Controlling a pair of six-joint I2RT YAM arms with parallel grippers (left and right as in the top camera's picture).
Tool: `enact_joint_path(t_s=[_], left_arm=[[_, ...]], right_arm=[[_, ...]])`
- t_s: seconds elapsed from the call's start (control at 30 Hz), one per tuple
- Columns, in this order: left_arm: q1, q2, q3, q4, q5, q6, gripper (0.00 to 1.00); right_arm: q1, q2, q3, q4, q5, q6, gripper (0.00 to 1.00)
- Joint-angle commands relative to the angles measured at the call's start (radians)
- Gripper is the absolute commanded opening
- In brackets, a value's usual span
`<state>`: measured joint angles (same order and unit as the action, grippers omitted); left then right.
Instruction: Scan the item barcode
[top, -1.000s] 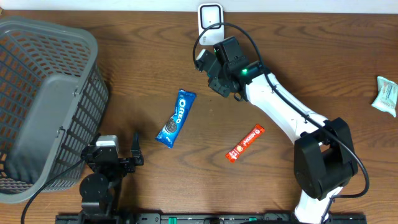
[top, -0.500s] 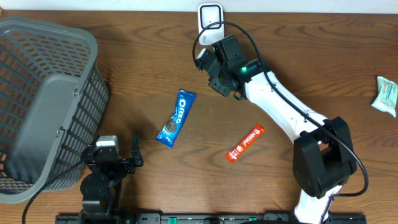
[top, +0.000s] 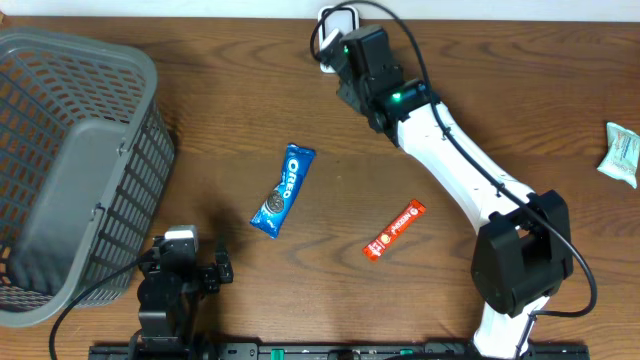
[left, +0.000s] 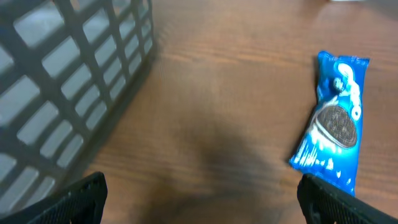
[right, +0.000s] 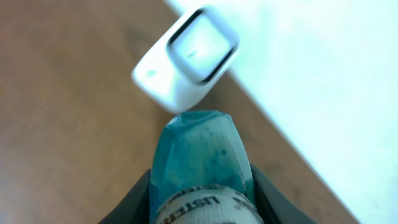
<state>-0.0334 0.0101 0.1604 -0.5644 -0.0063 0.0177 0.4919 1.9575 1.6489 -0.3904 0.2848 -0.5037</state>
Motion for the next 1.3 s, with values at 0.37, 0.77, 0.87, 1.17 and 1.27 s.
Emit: enact_joint_path(t_s=[0.37, 0.77, 0.87, 1.17, 1.27], left_arm=[[0.004, -0.005, -0.007, -0.037, -0.012, -0.016, 0.98], [0.004, -0.005, -0.007, -0.037, -0.012, -0.016, 0.98], [0.004, -0.005, -0.007, -0.037, -0.012, -0.015, 0.98], [0.004, -0.005, -0.007, -0.037, -0.012, -0.016, 0.98], [0.004, -0.005, -0.007, -0.037, -0.012, -0.016, 0.98]], right_arm=[[-0.045, 0.055, 0.039, 0.433, 0.07, -0.073, 0.07], [-0.041, 0.196, 0.04, 0.717, 0.136, -0.206, 0.15], [-0.04, 0.231, 0.04, 0.776, 0.138, -0.244, 0.16], [-0.008, 0.396, 0.179, 0.828, 0.208, -0.388, 0.16], [0.006, 0.458, 0.254, 0.828, 0.249, -0.436, 0.15]])
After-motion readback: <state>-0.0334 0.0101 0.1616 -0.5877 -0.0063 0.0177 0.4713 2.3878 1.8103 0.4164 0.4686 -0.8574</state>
